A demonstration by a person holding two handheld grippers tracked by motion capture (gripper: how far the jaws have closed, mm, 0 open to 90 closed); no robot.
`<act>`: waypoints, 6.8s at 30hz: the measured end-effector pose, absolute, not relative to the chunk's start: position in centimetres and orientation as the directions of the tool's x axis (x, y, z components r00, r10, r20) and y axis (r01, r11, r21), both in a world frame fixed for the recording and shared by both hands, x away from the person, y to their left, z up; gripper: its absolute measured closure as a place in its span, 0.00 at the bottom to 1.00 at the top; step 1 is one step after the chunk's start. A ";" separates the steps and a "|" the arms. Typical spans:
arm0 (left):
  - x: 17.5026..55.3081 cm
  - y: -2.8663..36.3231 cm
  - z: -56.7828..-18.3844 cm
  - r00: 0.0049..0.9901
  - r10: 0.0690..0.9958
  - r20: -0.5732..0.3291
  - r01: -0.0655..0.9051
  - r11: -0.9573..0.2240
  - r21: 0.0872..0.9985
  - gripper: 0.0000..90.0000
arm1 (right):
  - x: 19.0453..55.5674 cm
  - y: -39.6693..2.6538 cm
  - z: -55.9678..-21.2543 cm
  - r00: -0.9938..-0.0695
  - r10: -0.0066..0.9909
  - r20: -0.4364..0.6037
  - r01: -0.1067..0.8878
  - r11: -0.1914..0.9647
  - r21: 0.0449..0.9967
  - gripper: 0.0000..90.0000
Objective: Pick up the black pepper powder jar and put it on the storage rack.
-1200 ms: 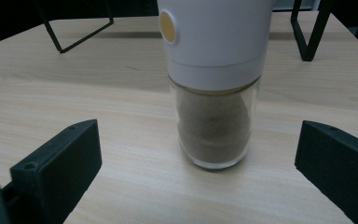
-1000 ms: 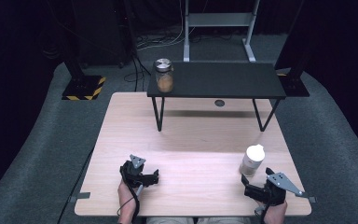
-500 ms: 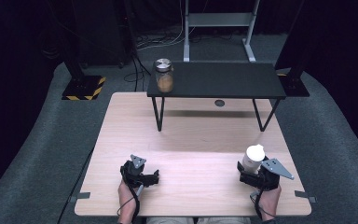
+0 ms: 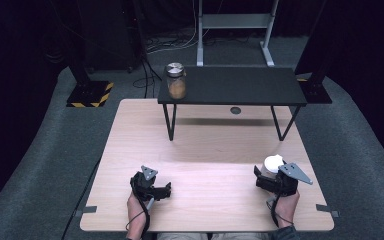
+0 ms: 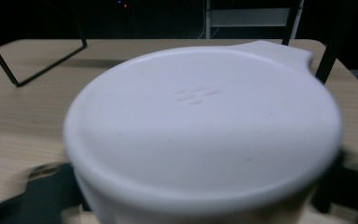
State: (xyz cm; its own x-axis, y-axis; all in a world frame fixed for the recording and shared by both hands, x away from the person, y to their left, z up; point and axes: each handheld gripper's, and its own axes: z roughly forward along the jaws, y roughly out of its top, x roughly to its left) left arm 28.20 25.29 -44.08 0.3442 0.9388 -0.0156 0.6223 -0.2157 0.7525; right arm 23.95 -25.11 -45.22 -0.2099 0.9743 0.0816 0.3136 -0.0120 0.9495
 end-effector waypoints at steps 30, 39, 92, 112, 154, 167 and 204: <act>27.7 25.7 -44.3 0.342 0.939 -0.028 0.604 -0.197 0.772 0.05 | 23.4 -24.9 -44.5 -0.223 0.973 0.052 0.279 0.012 0.960 0.31; 27.6 25.7 -44.4 0.349 0.937 -0.027 0.599 -0.200 0.775 0.05 | 23.3 -24.7 -43.7 -0.238 0.970 0.043 0.264 0.022 0.964 0.31; 27.5 25.9 -44.4 0.353 0.935 -0.030 0.593 -0.199 0.780 0.05 | 24.0 -25.3 -38.4 -0.302 0.953 0.021 0.208 0.044 0.977 0.31; 27.7 25.8 -44.3 0.358 0.933 -0.028 0.598 -0.206 0.774 0.05 | 25.3 -25.5 -35.7 -0.329 0.944 -0.001 0.209 0.074 0.975 0.31; 27.6 25.8 -44.4 0.361 0.932 -0.024 0.593 -0.210 0.777 0.05 | 28.4 -24.8 -30.2 -0.370 0.927 -0.063 0.177 0.137 0.975 0.31; 27.5 25.8 -44.4 0.364 0.931 -0.018 0.588 -0.215 0.780 0.05 | 29.5 -24.1 -29.2 -0.378 0.923 -0.071 0.184 0.150 0.971 0.31; 26.8 25.9 -44.7 0.373 0.928 -0.009 0.556 -0.216 0.803 0.04 | 33.1 -22.5 -26.3 -0.404 0.914 -0.045 0.196 0.134 0.971 0.31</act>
State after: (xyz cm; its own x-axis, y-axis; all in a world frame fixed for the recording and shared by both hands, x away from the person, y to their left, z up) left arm 26.82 25.94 -44.72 0.3731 0.9277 -0.0088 0.5556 -0.2158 0.8030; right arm 33.06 -22.47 -26.27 -0.4043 0.9135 -0.0449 0.1957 0.1343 0.9714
